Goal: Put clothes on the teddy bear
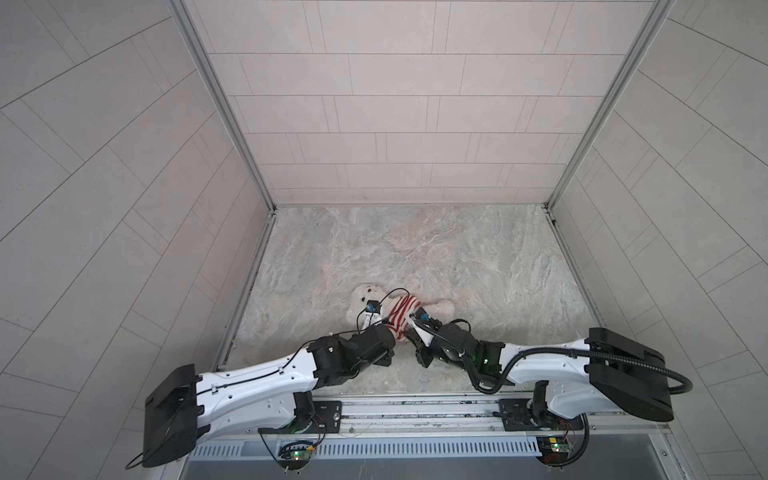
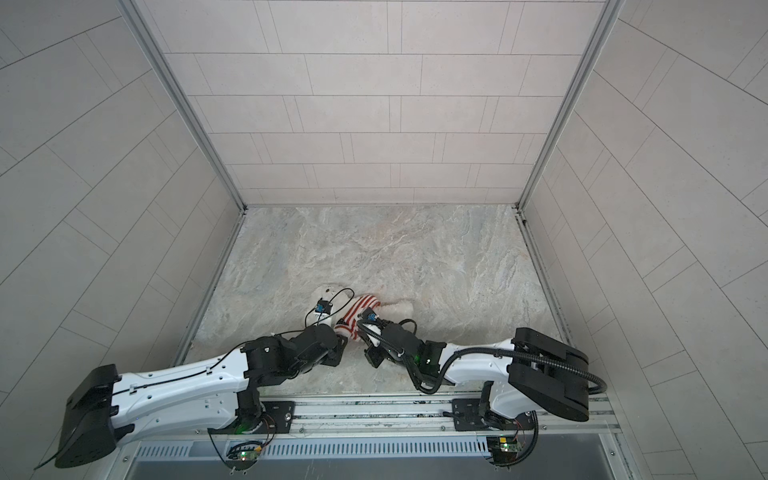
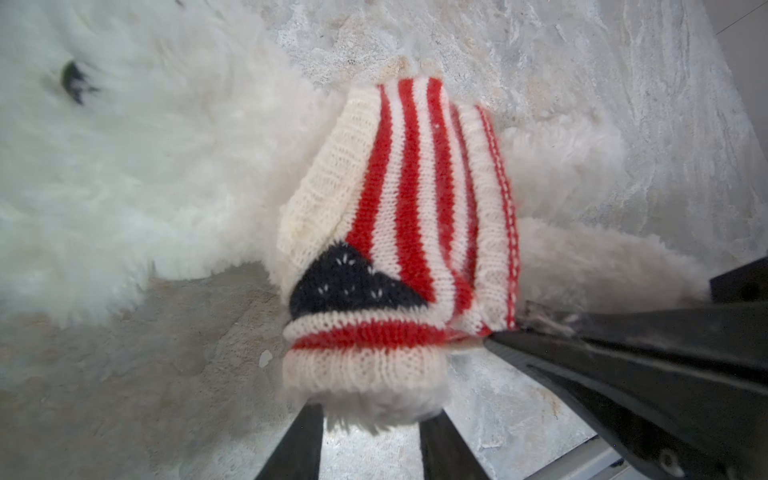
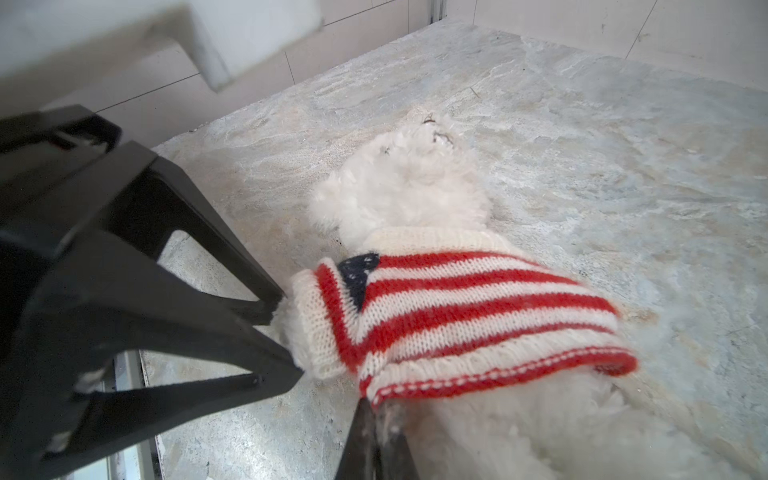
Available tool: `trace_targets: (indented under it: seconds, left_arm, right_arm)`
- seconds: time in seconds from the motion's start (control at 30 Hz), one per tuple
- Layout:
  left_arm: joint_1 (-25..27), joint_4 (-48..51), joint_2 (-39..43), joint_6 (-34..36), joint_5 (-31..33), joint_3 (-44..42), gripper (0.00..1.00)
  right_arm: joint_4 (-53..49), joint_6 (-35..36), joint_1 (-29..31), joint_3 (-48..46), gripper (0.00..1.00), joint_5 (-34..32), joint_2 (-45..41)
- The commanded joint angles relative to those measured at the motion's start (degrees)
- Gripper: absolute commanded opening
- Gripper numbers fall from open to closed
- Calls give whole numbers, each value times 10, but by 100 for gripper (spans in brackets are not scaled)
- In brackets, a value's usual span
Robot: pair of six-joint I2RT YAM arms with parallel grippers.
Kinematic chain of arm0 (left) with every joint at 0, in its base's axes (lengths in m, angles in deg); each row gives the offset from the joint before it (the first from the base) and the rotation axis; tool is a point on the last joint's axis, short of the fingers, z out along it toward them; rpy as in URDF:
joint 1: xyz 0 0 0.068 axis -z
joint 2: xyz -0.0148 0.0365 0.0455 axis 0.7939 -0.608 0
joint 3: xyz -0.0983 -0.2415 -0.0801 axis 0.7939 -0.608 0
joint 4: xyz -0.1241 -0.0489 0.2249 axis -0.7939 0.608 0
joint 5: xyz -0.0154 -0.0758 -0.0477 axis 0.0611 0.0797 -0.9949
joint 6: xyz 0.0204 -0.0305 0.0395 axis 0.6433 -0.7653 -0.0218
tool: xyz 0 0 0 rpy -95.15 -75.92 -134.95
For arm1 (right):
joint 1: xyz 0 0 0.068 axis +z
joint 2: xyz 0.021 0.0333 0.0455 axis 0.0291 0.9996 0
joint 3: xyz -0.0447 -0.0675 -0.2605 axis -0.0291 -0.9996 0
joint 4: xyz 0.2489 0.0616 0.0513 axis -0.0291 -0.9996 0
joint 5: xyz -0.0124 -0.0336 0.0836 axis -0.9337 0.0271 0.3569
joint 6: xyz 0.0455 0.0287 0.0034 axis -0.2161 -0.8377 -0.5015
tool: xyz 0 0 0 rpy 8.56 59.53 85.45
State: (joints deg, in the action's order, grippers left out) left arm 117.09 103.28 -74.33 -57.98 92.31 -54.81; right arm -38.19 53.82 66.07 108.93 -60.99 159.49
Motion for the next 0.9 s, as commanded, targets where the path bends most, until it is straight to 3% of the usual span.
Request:
trace_targets:
  seconds: [0.0,0.27,0.63,0.87]
  left_arm:
    - [1,-21,1,-3,14,3,40]
    - [1,-23,2,-3,14,0,40]
    - [-6,-11,37,3,32,-22,2]
    - [-57,3,90,64,-48,-53,0]
  right_arm:
    - [26,-13,8,-8,0,-4,7]
    - [35,-20,16,-22,0,-12,8]
    - [31,-21,20,-31,0,-25,-2]
    - [13,-18,18,-48,0,-67,-22]
